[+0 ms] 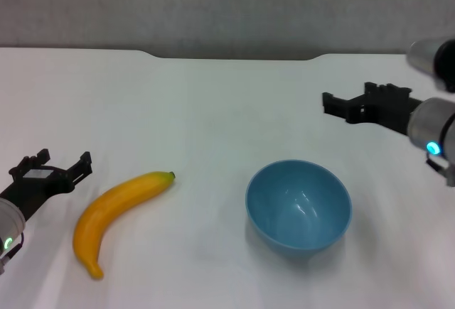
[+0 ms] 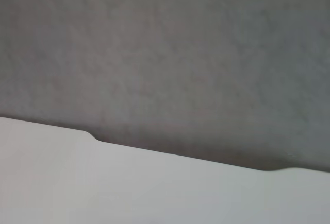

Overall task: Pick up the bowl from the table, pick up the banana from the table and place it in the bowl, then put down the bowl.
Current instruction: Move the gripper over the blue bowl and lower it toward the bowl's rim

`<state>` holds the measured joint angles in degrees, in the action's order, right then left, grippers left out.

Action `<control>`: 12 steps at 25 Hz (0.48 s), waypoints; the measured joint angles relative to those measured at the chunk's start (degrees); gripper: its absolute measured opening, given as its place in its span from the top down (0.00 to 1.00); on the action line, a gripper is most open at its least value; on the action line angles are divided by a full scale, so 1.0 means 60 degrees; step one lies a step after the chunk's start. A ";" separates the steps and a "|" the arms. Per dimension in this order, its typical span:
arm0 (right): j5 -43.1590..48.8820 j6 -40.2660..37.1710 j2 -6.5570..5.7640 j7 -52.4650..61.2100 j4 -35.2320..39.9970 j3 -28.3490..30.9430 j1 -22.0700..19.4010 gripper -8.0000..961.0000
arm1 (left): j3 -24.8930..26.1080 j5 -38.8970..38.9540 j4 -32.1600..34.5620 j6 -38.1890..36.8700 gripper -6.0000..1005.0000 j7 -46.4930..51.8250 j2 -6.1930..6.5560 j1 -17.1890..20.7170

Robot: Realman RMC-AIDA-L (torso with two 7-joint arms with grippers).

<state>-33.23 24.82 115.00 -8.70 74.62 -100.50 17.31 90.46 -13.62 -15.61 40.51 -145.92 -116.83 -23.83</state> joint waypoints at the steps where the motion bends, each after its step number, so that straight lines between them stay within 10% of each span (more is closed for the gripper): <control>1: -0.0023 0.0410 0.0001 0.0009 0.0150 0.0231 0.0011 0.11 | -0.0001 0.0000 0.0000 0.0000 0.13 -0.0003 -0.0004 0.0000; 12: -0.0627 0.5863 -0.0025 -0.0897 -0.0654 0.3876 0.1849 0.11 | -0.0004 0.0012 -0.0004 0.0001 0.12 0.0060 0.0003 -0.0082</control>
<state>-36.99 59.99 114.85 -14.09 70.70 -77.24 28.40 90.44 -13.55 -15.63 40.52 -145.56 -116.81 -24.32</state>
